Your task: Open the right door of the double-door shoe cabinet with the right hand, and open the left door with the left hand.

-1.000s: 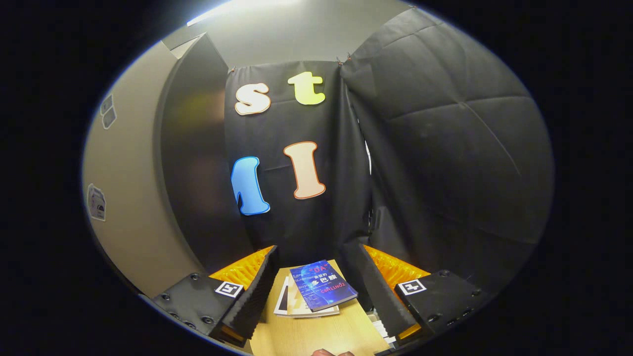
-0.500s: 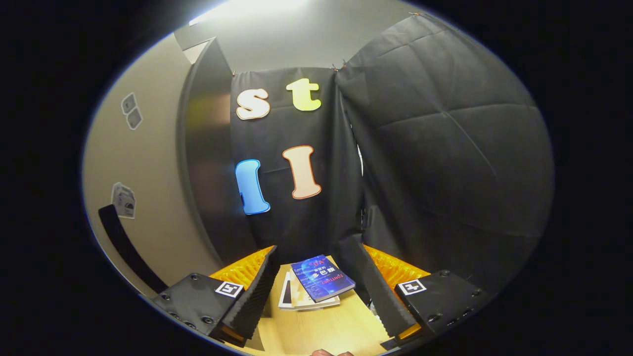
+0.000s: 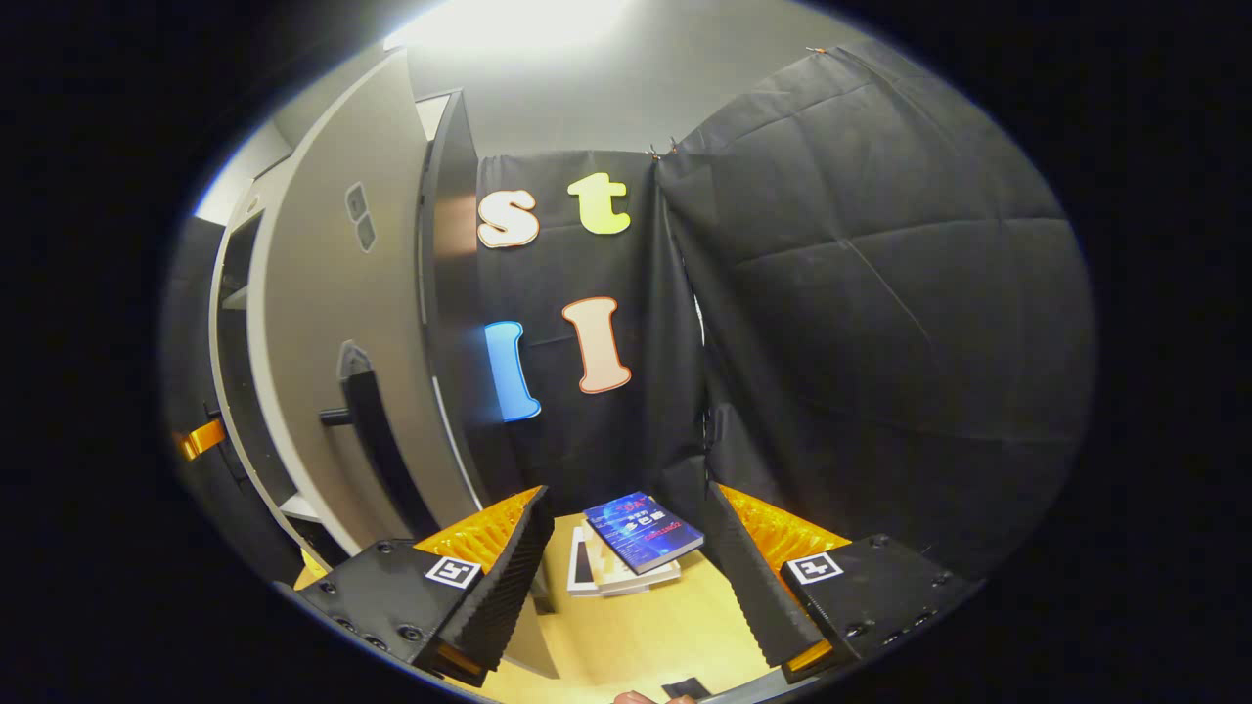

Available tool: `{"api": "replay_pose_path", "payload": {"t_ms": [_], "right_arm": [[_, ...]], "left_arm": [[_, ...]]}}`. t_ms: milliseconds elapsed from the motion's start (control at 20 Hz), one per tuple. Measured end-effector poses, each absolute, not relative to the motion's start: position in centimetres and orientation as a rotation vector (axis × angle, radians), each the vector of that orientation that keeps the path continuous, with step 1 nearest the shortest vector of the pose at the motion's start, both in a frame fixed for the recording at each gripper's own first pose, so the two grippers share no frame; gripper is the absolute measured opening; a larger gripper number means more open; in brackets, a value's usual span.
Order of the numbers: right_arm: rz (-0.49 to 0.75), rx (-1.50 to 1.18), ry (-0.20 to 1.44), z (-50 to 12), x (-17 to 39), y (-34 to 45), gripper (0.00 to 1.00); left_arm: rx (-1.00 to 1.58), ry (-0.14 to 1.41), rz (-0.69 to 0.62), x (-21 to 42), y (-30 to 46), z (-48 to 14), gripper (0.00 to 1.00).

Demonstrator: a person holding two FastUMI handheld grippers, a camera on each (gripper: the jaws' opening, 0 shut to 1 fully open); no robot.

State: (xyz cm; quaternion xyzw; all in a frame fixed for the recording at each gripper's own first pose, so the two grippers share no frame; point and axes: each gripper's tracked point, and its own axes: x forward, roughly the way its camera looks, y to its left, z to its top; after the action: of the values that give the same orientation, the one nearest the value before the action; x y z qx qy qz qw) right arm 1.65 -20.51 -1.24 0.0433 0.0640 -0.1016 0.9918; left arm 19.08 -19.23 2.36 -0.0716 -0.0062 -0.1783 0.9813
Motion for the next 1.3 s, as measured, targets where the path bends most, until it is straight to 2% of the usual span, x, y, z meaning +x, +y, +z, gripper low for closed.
{"api": "replay_pose_path", "payload": {"t_ms": [300, 350, 400, 450, 550, 600, 650, 700, 1050, 1300], "right_arm": [[-0.195, 0.068, 0.126, -1.5, 0.3, -18.4, 0.98], [-0.189, 0.071, 0.122, -1.2, 0.3, -17.9, 0.92], [-0.184, 0.074, 0.118, -1.1, 0.3, -17.6, 0.92], [-0.178, 0.076, 0.114, -1.0, 0.3, -17.3, 0.98], [-0.167, 0.072, 0.111, -1.0, 0.2, -16.8, 0.98], [-0.165, 0.068, 0.109, -0.9, 0.3, -16.7, 0.92], [-0.162, 0.065, 0.107, -0.8, 0.3, -16.5, 0.92], [-0.158, 0.062, 0.104, -0.8, 0.4, -16.3, 0.98], [-0.149, 0.058, 0.117, -1.4, -0.2, -15.2, 0.98], [-0.129, 0.04, 0.11, -0.9, -0.5, -13.8, 0.98]], "left_arm": [[-0.159, -0.023, -0.349, 18.3, -17.8, 2.3, 0.05], [-0.155, -0.026, -0.341, 18.2, -17.6, 2.2, 0.05], [-0.154, -0.027, -0.334, 18.0, -17.4, 2.1, 0.05], [-0.155, -0.028, -0.327, 17.7, -17.1, 2.1, 0.05], [-0.16, -0.03, -0.309, 17.5, -16.8, 2.1, 0.05], [-0.159, -0.033, -0.301, 17.6, -16.6, 2.1, 0.05], [-0.155, -0.034, -0.295, 17.6, -16.4, 2.1, 0.05], [-0.153, -0.034, -0.291, 17.6, -16.3, 2.1, 0.05], [-0.114, -0.048, -0.23, 17.8, -14.2, 2.0, 0.03], [-0.136, -0.047, -0.239, 17.6, -13.4, 2.1, 0.03]]}}
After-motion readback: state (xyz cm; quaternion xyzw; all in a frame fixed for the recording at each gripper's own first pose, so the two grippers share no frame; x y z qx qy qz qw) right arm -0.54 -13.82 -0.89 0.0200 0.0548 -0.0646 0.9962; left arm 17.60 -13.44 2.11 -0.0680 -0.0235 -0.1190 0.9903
